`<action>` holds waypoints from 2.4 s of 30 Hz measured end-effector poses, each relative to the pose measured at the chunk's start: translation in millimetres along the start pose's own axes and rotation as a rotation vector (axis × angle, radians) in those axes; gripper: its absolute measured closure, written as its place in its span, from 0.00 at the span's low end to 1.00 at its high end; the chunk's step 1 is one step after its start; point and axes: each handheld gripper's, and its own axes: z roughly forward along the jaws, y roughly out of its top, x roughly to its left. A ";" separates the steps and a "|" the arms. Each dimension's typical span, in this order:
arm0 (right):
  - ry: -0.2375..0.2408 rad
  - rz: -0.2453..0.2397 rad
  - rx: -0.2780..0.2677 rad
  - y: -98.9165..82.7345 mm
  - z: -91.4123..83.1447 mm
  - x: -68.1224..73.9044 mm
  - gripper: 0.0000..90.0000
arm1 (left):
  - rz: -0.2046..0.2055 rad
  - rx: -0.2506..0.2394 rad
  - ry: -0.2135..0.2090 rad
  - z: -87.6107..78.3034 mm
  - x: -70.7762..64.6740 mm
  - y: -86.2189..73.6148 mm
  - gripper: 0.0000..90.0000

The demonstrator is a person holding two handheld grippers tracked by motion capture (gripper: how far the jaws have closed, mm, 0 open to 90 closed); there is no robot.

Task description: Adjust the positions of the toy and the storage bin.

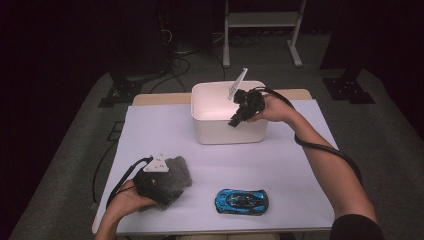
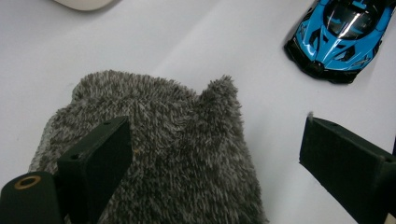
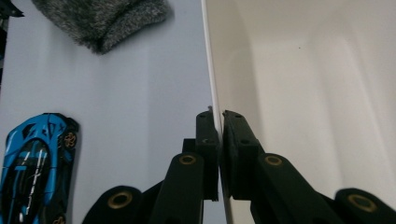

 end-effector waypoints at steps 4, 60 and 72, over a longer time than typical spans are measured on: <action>0.004 0.004 -0.018 -8.2 -1.9 9.6 0.93 | 0.007 -0.001 -0.001 -0.5 -0.9 1.8 0.10; 0.046 -0.054 -0.020 -26.1 -0.9 114.0 0.89 | 0.024 0.016 0.017 0.4 -4.6 5.3 0.10; 0.011 -0.027 -0.144 -29.3 -30.6 129.6 0.48 | 0.024 0.016 0.020 0.3 -4.7 6.2 0.10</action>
